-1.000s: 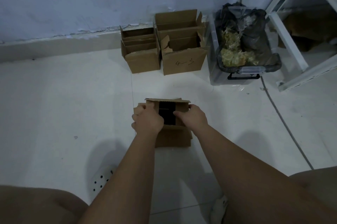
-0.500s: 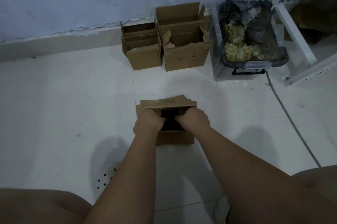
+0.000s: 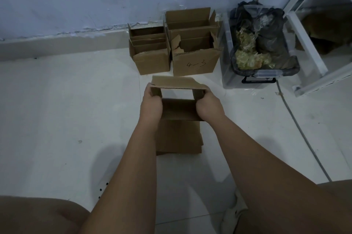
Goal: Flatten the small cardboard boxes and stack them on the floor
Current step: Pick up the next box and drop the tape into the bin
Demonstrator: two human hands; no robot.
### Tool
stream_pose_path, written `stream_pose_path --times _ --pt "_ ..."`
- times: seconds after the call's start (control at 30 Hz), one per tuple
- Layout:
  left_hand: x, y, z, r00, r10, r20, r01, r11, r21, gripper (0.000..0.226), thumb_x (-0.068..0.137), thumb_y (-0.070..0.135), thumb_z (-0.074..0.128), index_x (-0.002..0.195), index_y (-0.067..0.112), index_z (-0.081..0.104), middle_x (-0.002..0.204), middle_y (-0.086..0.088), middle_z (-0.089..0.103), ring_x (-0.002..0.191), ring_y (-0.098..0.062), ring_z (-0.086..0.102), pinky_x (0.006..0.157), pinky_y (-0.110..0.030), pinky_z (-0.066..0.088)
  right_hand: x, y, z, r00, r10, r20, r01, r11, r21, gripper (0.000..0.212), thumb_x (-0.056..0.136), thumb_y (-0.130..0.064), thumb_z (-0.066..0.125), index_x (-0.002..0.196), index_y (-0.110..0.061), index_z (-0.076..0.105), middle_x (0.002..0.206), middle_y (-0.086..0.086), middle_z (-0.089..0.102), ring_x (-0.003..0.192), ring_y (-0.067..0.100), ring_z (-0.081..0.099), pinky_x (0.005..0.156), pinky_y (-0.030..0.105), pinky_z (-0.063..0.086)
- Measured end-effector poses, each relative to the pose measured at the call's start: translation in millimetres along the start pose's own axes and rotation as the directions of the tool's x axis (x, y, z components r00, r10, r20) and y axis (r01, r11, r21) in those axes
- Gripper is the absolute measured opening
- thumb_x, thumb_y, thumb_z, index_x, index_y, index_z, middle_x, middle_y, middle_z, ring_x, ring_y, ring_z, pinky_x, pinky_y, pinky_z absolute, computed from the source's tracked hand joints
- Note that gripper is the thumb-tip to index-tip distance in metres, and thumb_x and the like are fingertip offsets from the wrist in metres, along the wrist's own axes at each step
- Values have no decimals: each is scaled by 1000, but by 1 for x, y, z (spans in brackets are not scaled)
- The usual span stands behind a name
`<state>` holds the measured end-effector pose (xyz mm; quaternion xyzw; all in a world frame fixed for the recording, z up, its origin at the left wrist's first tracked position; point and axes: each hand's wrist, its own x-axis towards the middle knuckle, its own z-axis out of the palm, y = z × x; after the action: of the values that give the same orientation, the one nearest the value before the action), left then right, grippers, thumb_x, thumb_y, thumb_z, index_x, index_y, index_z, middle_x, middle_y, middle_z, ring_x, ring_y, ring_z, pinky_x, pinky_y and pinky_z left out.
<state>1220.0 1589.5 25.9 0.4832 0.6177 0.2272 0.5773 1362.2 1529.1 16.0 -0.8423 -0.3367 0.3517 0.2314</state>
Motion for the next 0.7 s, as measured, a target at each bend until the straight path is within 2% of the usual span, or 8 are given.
stream_pose_path --times 0.1,0.17,0.23,0.33,0.43,0.53,0.63,0.7 --pt "-8 4 -6 987 -5 162 100 808 -581 45 91 5 40 133 21 48 117 -5 58 111 -23 54 90 -35 48 -4 8 1 982 -188 4 188 979 -78 66 93 -5 43 150 -31 22 122 7 54 100 25 55 85 35 49" --pt "-12 2 -11 955 79 286 165 661 -732 40 91 16 47 131 17 48 113 -7 60 109 -24 56 86 -35 51 -4 16 7 954 -299 29 298 928 -222 67 94 -13 51 150 -33 21 141 5 44 120 28 48 99 41 44" --pt "-11 -1 -14 929 125 347 207 602 -771 51 88 36 52 136 19 43 126 -12 55 118 -29 53 94 -44 49 -4 24 13 942 -336 6 323 901 -291 67 94 -19 54 150 -36 21 150 2 35 127 27 41 102 43 43" --pt "-8 -8 -14 931 94 353 224 617 -755 69 82 61 50 140 24 40 134 -15 53 123 -32 52 97 -51 46 -4 34 18 931 -362 -34 323 866 -381 65 95 -22 54 148 -41 21 153 0 29 132 26 34 104 45 41" --pt "-5 -20 -10 961 -44 274 242 614 -751 50 91 58 43 130 27 48 122 -11 63 112 -30 60 84 -46 54 -6 41 19 929 -371 -15 333 851 -406 65 95 -22 53 148 -43 22 154 1 27 136 26 30 108 44 37" --pt "-2 -35 -8 958 -178 224 285 529 -799 38 94 50 45 120 23 54 103 -8 72 100 -29 66 74 -43 57 -8 48 19 935 -351 59 346 858 -380 67 93 -33 55 147 -49 18 158 1 15 142 28 15 115 48 27" --pt "0 -50 -8 943 -271 195 308 480 -822 33 92 35 57 117 14 53 96 -11 73 88 -29 70 65 -42 58 -11 53 18 952 -198 234 243 952 -186 80 75 -69 59 143 -57 17 157 -10 -9 145 28 -3 115 55 15" --pt "-2 -62 -7 930 -303 210 334 447 -830 33 90 28 61 117 11 55 98 -13 73 88 -28 70 64 -42 58 -9 55 20 964 -98 248 102 995 -6 79 70 -74 59 140 -55 28 157 -12 -13 146 29 2 116 52 19"
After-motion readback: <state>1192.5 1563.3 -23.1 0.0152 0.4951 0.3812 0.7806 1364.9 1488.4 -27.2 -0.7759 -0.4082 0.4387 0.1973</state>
